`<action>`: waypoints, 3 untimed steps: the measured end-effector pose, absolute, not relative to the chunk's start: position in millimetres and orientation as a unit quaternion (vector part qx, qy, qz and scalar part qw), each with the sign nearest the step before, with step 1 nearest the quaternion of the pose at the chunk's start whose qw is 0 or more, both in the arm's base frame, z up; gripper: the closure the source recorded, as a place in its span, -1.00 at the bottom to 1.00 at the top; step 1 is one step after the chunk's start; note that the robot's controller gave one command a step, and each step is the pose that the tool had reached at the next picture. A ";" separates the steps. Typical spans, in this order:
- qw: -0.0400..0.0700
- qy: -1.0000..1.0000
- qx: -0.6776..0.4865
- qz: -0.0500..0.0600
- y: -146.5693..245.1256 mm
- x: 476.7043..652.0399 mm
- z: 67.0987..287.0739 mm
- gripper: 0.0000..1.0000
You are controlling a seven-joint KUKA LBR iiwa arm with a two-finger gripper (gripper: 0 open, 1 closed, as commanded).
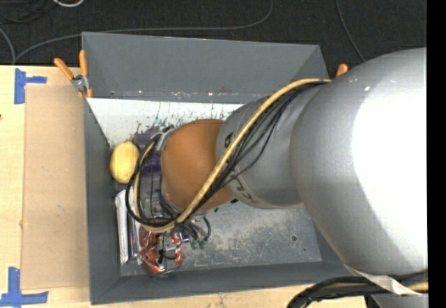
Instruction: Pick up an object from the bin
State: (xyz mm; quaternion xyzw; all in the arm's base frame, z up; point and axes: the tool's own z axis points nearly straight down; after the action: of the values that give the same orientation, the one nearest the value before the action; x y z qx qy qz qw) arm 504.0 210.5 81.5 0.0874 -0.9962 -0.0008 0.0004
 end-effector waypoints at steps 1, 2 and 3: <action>-0.021 -0.999 0.038 -0.005 226.2 492.3 103.9 1.00; -0.021 -0.999 0.038 -0.005 226.1 492.3 103.9 1.00; -0.022 -0.997 0.079 -0.004 207.1 475.4 141.0 1.00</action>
Offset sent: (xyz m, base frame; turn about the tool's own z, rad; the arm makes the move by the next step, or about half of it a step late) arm 0.0000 0.0000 0.0000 0.0000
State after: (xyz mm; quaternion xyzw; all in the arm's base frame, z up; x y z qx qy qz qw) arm 475.4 207.1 141.0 0.0787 -0.9966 -0.0043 -0.0223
